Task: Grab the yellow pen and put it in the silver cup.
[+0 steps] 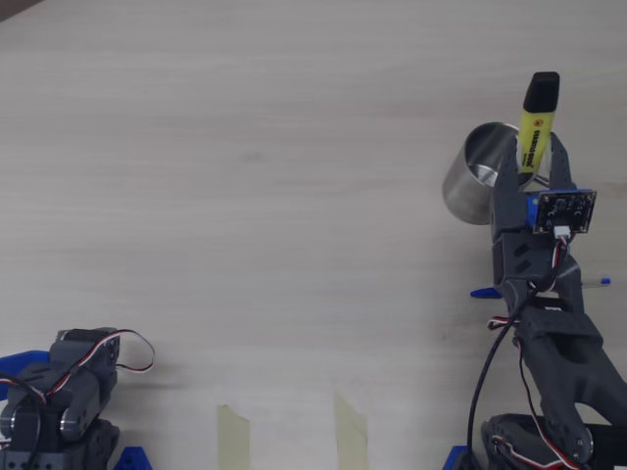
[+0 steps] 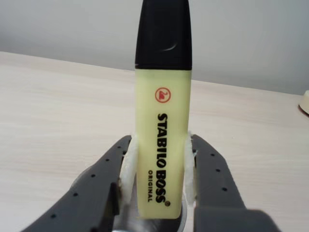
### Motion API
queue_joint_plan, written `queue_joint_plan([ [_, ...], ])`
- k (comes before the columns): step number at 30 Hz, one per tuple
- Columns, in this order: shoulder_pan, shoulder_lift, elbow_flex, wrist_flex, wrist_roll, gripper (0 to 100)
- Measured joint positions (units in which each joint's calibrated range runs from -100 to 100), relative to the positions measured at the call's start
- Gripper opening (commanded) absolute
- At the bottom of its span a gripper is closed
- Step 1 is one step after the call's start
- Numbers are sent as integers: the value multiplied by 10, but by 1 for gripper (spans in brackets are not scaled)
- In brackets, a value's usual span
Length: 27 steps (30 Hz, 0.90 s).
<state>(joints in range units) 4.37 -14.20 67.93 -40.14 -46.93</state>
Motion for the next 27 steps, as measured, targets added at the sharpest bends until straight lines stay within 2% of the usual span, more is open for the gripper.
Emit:
queue_joint_plan([
  [27,-8,97,-21,0,-1,2],
])
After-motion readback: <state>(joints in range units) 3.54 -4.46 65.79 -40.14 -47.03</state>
